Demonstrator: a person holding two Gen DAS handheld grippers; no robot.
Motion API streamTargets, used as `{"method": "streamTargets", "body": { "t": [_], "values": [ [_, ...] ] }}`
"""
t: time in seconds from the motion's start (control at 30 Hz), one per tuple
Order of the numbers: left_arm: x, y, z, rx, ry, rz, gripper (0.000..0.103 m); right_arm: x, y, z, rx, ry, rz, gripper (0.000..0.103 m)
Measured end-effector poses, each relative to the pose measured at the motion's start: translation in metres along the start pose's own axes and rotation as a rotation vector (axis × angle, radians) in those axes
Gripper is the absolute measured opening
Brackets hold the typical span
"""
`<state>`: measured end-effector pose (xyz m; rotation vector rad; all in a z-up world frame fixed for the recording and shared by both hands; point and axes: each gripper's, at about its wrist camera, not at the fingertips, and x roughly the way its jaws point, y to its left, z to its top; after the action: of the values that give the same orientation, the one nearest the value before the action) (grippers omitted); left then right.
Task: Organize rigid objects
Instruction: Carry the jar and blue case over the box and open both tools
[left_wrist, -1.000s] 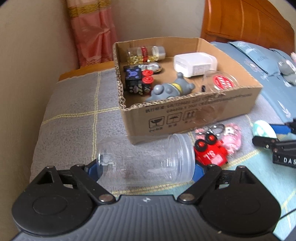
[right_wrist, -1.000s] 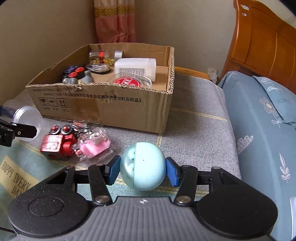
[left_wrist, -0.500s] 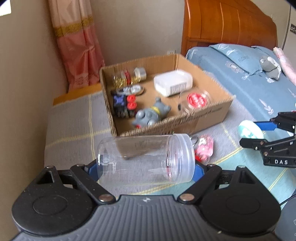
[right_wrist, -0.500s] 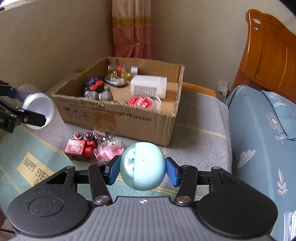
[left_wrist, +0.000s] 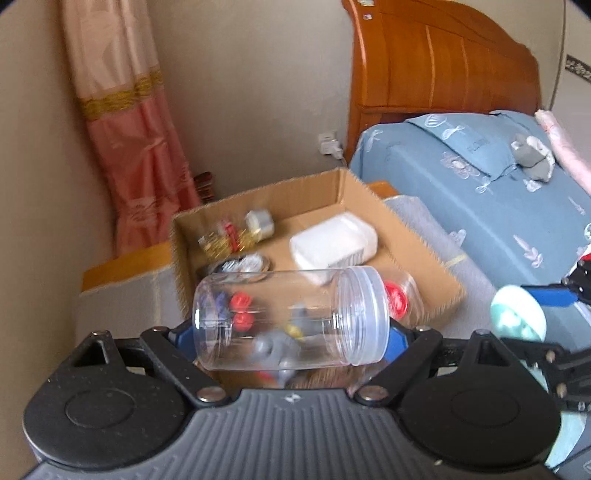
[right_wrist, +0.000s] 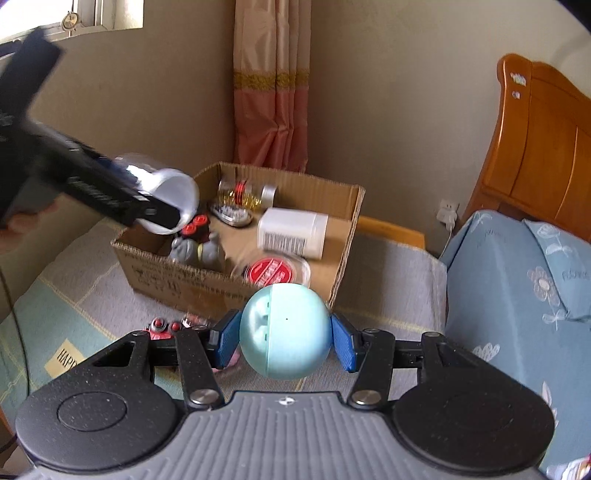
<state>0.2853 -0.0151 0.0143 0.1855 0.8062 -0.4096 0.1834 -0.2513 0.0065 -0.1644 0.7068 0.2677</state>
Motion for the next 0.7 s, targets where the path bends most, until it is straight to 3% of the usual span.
{"method": "streamTargets", "body": {
  "t": [0.33, 0.43, 0.7],
  "values": [
    [0.058, 0.003, 0.033, 0.000, 0.035, 0.018, 0.090, 0.010, -0.016, 0.024, -0.003, -0.028, -0.008, 0.058],
    [0.071, 0.005, 0.035, -0.011, 0.045, 0.037, 0.096, 0.015, -0.020, 0.029, -0.001, -0.026, -0.011, 0.058],
    [0.060, 0.010, 0.017, -0.042, 0.078, 0.004, 0.096, 0.028, -0.026, 0.039, 0.012, -0.008, -0.002, 0.058]
  ]
}}
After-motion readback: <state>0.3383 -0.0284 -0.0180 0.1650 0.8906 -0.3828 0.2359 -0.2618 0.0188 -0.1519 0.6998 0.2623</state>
